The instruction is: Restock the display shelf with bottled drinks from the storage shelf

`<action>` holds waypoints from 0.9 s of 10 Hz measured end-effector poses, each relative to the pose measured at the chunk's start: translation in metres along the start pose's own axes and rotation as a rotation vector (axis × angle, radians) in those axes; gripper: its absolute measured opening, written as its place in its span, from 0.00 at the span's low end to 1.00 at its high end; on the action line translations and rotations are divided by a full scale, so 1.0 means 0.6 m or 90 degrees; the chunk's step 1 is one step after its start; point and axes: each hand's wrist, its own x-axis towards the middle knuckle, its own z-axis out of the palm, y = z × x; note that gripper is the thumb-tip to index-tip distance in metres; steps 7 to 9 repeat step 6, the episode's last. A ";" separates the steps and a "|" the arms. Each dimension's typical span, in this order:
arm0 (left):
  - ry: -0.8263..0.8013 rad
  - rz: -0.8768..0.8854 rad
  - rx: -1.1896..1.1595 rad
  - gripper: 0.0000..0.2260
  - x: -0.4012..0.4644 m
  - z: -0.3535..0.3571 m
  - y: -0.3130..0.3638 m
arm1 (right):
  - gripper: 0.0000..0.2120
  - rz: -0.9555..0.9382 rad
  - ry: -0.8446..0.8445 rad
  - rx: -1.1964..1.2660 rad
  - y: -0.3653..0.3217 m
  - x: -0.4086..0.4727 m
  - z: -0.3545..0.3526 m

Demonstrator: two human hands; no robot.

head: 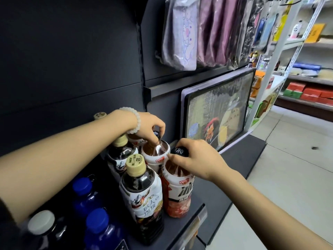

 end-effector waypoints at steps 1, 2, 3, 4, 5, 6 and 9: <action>-0.009 0.002 0.008 0.10 0.004 0.001 0.007 | 0.16 0.001 -0.009 -0.010 0.000 -0.005 0.002; -0.007 -0.014 0.027 0.12 0.000 -0.002 0.016 | 0.16 0.006 -0.011 -0.022 -0.007 -0.011 -0.001; 0.015 -0.039 0.046 0.14 -0.015 -0.001 0.020 | 0.18 -0.012 0.006 -0.060 -0.013 -0.021 -0.004; 0.069 -0.073 0.054 0.16 -0.047 -0.002 0.025 | 0.23 -0.054 0.024 -0.172 -0.025 -0.038 -0.010; 0.163 -0.098 0.099 0.16 -0.101 -0.010 0.032 | 0.22 -0.089 0.060 -0.256 -0.040 -0.050 -0.025; 0.242 -0.118 0.123 0.15 -0.145 -0.007 0.044 | 0.20 -0.086 0.066 -0.280 -0.060 -0.067 -0.043; 0.242 -0.118 0.123 0.15 -0.145 -0.007 0.044 | 0.20 -0.086 0.066 -0.280 -0.060 -0.067 -0.043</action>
